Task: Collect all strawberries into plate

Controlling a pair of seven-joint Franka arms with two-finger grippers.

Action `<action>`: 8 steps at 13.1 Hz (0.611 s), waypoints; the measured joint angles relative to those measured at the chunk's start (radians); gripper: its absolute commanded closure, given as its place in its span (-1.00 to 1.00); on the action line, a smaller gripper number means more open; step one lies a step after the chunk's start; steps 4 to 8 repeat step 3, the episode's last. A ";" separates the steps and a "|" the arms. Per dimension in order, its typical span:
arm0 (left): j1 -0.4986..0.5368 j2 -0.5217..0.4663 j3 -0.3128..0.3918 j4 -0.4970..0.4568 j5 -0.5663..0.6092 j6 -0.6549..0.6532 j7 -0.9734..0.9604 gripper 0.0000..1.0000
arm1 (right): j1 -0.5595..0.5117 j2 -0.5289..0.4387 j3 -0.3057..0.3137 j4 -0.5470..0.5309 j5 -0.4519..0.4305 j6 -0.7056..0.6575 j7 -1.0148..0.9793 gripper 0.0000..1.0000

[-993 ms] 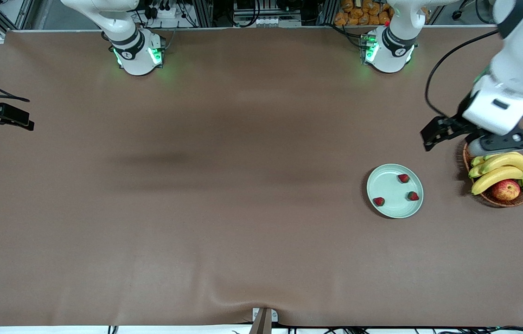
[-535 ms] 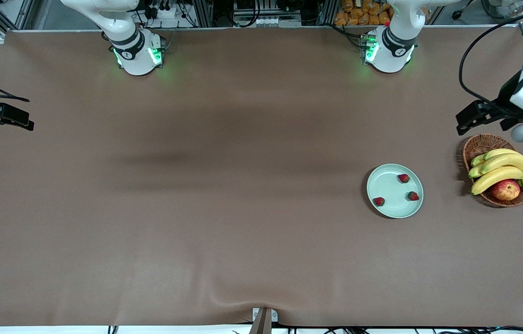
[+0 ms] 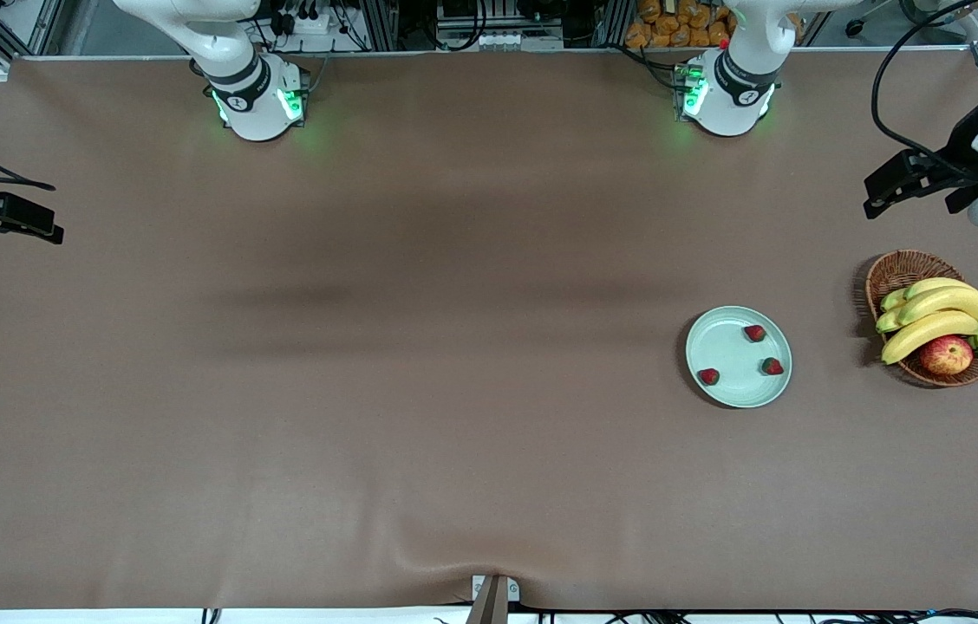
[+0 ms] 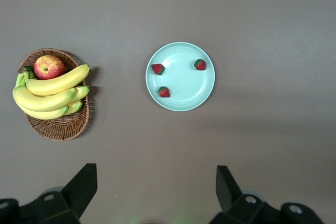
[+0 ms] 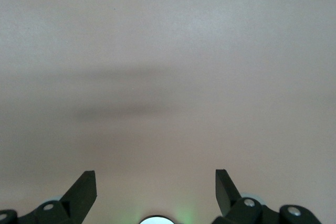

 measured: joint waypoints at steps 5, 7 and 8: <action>-0.017 -0.001 0.015 0.000 -0.012 0.000 0.003 -1.00 | 0.000 0.000 0.000 0.000 0.000 0.000 0.000 -1.00; -0.017 -0.001 0.015 0.000 -0.012 0.000 0.003 -1.00 | 0.000 0.000 0.000 0.000 0.000 0.000 0.000 -1.00; -0.017 -0.001 0.015 0.000 -0.012 0.000 0.003 -1.00 | 0.000 0.000 0.000 0.000 0.000 0.000 0.000 -1.00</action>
